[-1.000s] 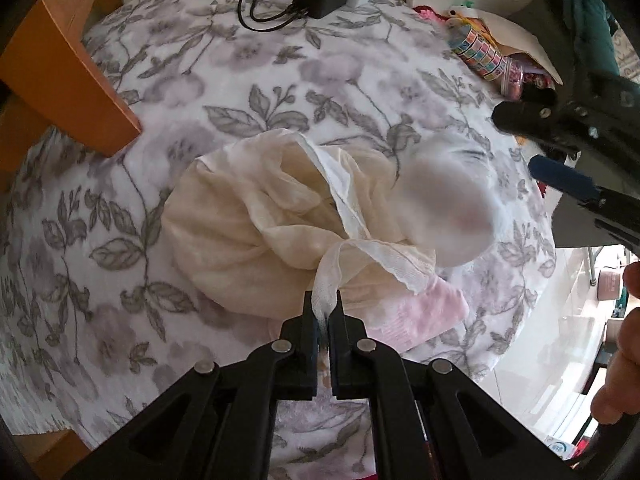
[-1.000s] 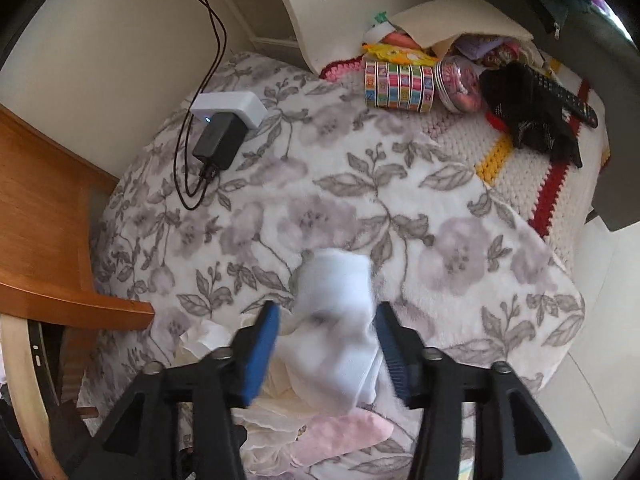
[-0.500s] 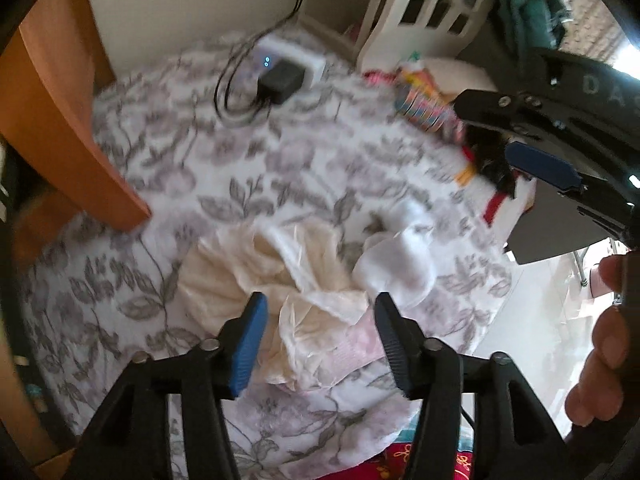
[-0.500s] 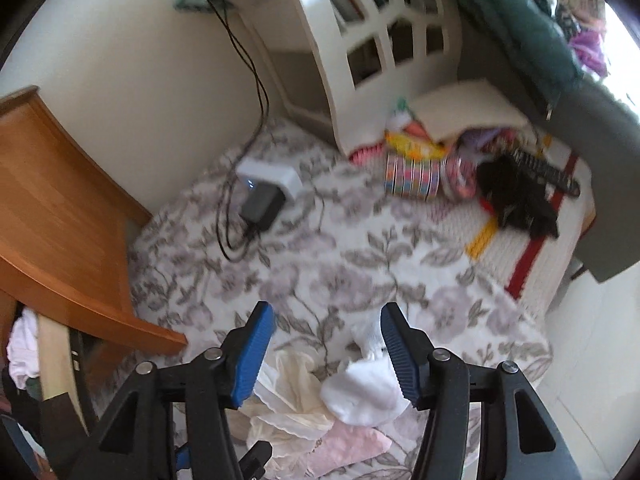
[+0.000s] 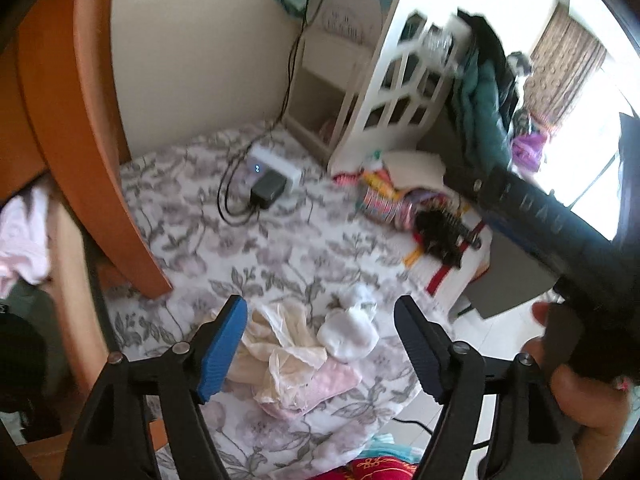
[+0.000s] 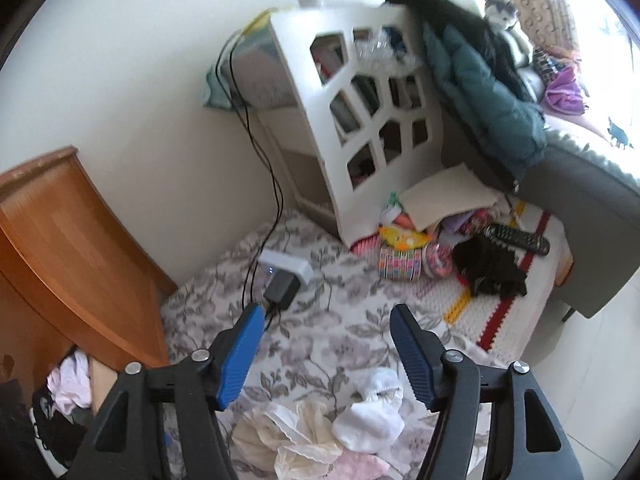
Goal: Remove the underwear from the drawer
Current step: 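Lower the white sock onto the bedsheet and open the right gripper, then move both grippers back to the open nightstand drawer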
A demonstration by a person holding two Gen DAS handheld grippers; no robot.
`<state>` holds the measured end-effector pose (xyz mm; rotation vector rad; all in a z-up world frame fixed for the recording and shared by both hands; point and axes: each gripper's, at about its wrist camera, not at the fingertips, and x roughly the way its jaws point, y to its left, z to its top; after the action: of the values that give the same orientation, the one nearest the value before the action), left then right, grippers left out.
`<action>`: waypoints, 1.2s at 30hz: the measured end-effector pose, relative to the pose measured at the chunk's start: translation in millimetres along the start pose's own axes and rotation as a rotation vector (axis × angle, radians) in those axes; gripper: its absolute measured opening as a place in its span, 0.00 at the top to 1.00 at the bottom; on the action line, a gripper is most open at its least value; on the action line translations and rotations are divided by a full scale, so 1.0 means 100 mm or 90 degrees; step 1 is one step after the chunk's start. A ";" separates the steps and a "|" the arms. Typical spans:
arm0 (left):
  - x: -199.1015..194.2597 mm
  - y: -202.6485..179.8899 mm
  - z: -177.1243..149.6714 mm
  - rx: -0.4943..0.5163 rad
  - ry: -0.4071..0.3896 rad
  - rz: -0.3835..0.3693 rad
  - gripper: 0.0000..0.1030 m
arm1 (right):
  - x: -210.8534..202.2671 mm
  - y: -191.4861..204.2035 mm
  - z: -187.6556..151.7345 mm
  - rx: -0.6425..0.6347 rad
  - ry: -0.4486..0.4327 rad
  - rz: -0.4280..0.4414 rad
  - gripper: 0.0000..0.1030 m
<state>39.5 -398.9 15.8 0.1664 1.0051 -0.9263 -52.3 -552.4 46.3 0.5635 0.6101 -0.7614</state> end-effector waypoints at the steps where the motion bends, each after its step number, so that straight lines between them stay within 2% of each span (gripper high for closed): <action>1: -0.08 0.02 0.02 -0.004 -0.012 -0.003 0.21 | -0.03 0.01 0.01 -0.001 -0.006 -0.001 0.30; 3: -0.25 0.08 0.05 -0.010 -0.039 -0.006 0.14 | -0.09 0.06 0.01 -0.007 -0.016 0.004 0.26; 8: -0.60 0.30 0.10 -0.024 -0.097 0.013 0.07 | -0.15 0.25 -0.02 -0.025 -0.027 0.045 0.10; 12: -0.84 0.64 0.09 -0.065 -0.131 0.044 0.05 | -0.13 0.44 -0.08 -0.056 -0.021 0.057 0.03; 15: -1.05 0.98 0.05 -0.113 -0.158 0.074 0.05 | -0.11 0.55 -0.11 -0.066 -0.014 0.068 0.03; 23: -1.67 1.92 -0.23 -0.236 -0.232 0.227 0.04 | -0.13 1.10 -0.27 -0.143 -0.001 0.113 0.01; 31: -2.19 2.72 -0.66 -0.382 -0.290 0.290 0.00 | -0.25 1.78 -0.55 -0.231 0.007 0.195 0.00; 36: -2.33 2.99 -0.88 -0.426 -0.306 0.330 0.00 | -0.34 2.12 -0.75 -0.274 0.003 0.233 0.00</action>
<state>153.0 -30.1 66.3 -0.3363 0.7194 -0.1103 67.8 -360.9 69.0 0.2664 0.6308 -0.2696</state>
